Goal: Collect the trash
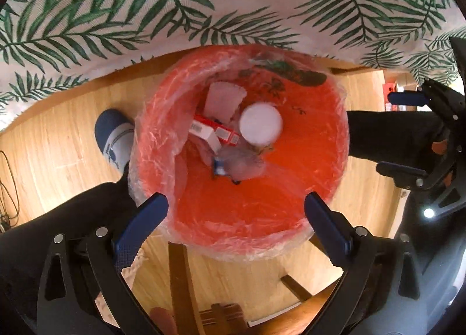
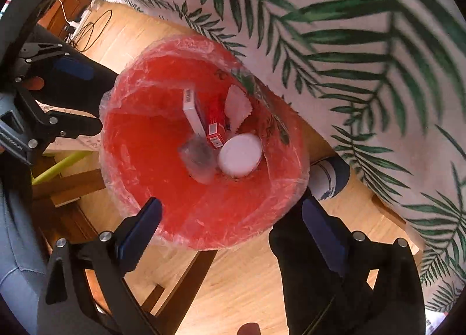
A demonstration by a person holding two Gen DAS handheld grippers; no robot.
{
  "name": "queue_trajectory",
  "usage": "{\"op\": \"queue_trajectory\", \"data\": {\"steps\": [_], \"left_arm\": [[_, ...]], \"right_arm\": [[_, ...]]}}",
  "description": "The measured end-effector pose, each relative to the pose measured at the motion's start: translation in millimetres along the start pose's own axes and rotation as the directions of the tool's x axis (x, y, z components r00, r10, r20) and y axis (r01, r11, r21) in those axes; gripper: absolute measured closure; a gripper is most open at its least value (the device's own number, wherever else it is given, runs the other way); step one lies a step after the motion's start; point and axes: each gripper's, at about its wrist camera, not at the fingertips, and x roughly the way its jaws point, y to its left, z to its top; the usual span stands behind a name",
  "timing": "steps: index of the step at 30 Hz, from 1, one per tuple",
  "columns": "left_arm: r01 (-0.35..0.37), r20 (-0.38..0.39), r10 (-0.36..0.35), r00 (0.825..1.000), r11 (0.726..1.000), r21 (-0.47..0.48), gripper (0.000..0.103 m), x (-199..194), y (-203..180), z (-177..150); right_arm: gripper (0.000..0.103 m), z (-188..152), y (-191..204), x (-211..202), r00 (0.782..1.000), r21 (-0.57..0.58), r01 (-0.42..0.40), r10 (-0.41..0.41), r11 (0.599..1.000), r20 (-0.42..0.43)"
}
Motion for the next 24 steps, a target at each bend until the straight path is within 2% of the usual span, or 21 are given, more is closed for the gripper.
{"op": "queue_trajectory", "data": {"steps": [6, 17, 21, 24], "left_arm": [[-0.053, 0.014, 0.053, 0.998, 0.999, 0.009, 0.006, -10.4, -6.1, -0.2], [-0.093, 0.036, 0.092, 0.995, 0.995, 0.025, 0.006, -41.6, -17.1, -6.4], [-0.099, 0.038, 0.098, 0.994, 0.994, 0.045, 0.006, -53.3, -24.0, -12.0], [-0.110, 0.038, 0.108, 0.993, 0.993, 0.053, 0.006, -61.2, -29.3, -16.2]], "right_arm": [[0.005, -6.2, -1.7, -18.3, 1.000, 0.013, -0.023, 0.023, 1.000, 0.011], [0.005, -22.2, 3.5, -62.3, 0.998, 0.027, -0.049, 0.048, 0.998, 0.034], [0.005, -30.3, 8.0, -74.4, 0.999, 0.041, -0.013, 0.011, 0.999, 0.037], [0.005, -37.8, 9.8, -84.4, 0.998, 0.061, -0.020, 0.017, 0.998, 0.053]]}}
